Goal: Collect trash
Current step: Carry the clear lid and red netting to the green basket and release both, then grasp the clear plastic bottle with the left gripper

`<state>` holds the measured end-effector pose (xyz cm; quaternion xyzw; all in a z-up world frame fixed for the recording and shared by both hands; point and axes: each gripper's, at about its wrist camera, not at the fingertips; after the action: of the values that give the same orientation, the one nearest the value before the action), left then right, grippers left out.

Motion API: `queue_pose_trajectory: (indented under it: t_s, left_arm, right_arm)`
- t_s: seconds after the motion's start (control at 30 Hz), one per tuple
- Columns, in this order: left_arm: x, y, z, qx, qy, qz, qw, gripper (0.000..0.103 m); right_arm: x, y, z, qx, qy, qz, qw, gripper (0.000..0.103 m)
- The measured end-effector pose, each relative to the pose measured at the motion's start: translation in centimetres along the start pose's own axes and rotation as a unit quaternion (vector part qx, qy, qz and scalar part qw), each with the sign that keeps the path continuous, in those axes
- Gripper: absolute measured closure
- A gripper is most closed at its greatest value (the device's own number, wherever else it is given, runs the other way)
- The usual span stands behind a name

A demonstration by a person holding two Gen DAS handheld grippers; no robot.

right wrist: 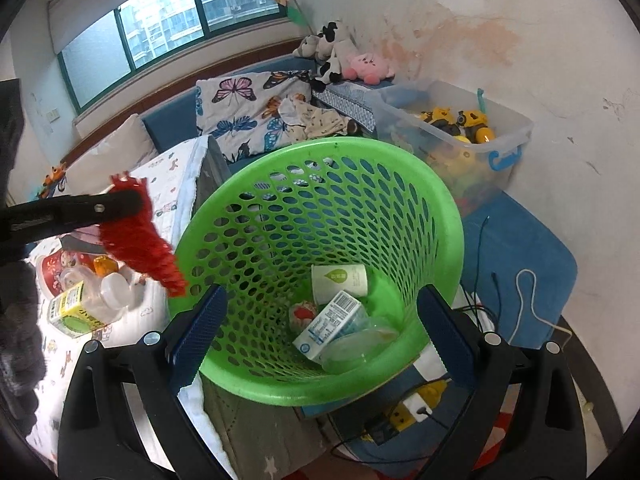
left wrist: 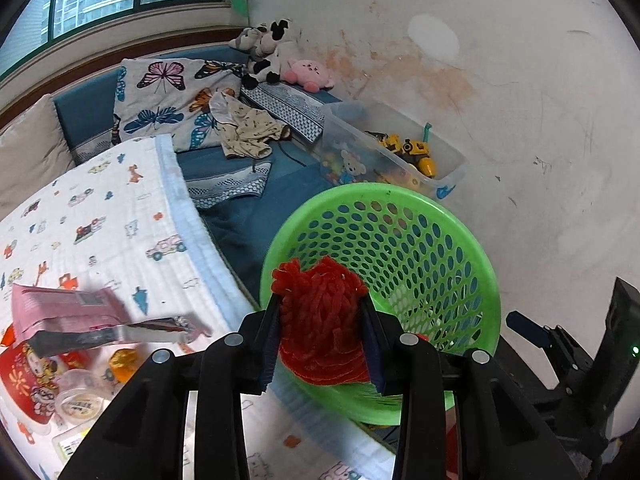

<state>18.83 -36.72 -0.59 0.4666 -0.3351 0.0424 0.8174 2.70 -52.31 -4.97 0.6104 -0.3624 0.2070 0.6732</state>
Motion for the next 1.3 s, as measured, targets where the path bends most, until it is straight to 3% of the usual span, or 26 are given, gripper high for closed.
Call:
queue_pose_trajectory:
  t_s: [0.2, 0.23, 0.3, 0.77, 1.3]
  left_arm:
    - [-0.3, -0.9, 0.7, -0.008, -0.009, -0.006, 0.9999, 0.056]
    - [-0.4, -0.9, 0.7, -0.011, -0.009, -0.007, 0.9999, 0.048]
    - [-0.5, -0.9, 0.6, -0.014, -0.007, -0.006, 0.9999, 0.042]
    - [-2.4, 2.5, -1.4, -0.022, -0.001, 0.006, 0.9997, 0.04]
    - [-5.4, 8.0, -10.6, 0.014, -0.054, 0.002, 0.9984, 0.04]
  right_arm:
    - [-0.4, 0.5, 0.3, -0.003, -0.006, 0.001, 1.0, 0.008]
    - [-0.4, 0.5, 0.5, -0.003, -0.008, 0.002, 1.0, 0.008]
    - [-0.6, 0.7, 0.5, -0.004, -0.011, 0.002, 1.0, 0.008]
    - [-1.1, 2.0, -1.5, 0.012, 0.003, 0.011, 1.0, 0.008]
    - [-0.8, 2.3, -5.5, 0.045, 0.027, 0.012, 0.999, 0.008]
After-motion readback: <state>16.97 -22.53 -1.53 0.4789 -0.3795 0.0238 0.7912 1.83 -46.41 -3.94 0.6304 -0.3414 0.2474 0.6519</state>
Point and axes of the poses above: each gripper's, at about its wrist camera, not at the fingertips, and y roughly against the way its jaws point, z to its right, x to its top, and after that the axes turned 12 degrees about y, right-handed
